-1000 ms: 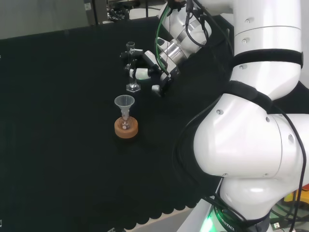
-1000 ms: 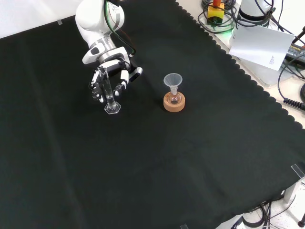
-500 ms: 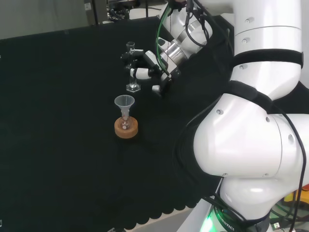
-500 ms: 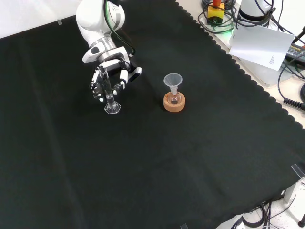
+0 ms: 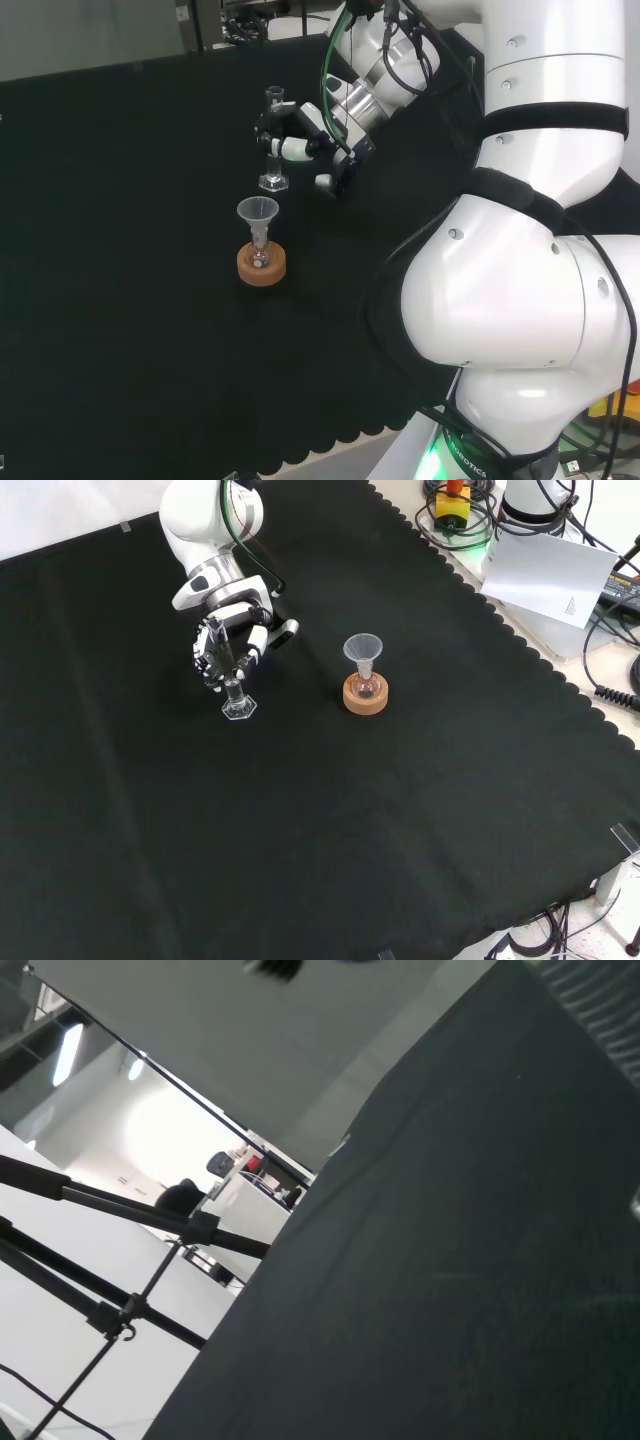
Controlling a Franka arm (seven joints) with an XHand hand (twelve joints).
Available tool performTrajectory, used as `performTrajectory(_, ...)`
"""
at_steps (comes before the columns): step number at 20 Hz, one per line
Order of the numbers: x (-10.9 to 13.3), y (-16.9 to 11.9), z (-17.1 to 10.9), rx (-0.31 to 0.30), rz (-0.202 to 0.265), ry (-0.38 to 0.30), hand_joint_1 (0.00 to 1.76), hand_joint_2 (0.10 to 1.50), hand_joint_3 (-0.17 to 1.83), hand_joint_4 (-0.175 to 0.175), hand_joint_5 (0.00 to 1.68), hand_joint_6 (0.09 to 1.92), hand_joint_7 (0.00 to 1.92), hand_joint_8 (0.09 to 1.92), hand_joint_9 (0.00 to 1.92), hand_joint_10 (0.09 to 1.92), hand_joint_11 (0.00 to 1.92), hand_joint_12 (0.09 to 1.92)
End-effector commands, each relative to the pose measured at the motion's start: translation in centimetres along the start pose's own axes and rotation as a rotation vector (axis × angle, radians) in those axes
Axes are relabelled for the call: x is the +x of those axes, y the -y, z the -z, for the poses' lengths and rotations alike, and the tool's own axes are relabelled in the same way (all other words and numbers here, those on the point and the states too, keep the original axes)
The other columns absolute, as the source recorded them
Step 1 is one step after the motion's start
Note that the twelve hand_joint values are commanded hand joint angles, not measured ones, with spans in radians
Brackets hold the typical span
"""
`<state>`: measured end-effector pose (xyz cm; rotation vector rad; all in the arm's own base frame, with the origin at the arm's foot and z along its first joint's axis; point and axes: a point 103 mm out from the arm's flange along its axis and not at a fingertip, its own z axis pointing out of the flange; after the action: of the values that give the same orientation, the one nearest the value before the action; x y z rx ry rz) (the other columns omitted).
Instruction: Pick up the graduated cylinder.
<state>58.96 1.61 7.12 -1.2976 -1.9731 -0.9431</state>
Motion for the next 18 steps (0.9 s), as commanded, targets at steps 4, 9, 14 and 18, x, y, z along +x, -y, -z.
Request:
performTrajectory(4, 0.8, -0.1, 1.9, 0.065, -0.005, 0.123, 1.12, 1.17, 0.0, -0.164, 0.88, 1.15, 1.1, 0.48, 1.33, 0.11, 1.24, 0.77)
performTrajectory(9, 2.2, -0.1, 3.7, 0.129, 0.014, 0.218, 1.14, 1.16, -0.01, -0.175, 0.91, 1.11, 1.14, 0.47, 1.36, 0.1, 1.26, 0.76)
performTrajectory(14, 4.4, 1.1, 5.3, 0.152, 0.021, 0.273, 1.14, 1.15, -0.01, -0.175, 0.93, 1.09, 1.17, 0.44, 1.37, 0.09, 1.27, 0.74)
performTrajectory(18, 6.4, 3.0, 6.6, 0.182, 0.019, 0.318, 1.14, 1.15, -0.01, -0.175, 0.93, 1.09, 1.18, 0.44, 1.38, 0.09, 1.28, 0.74)
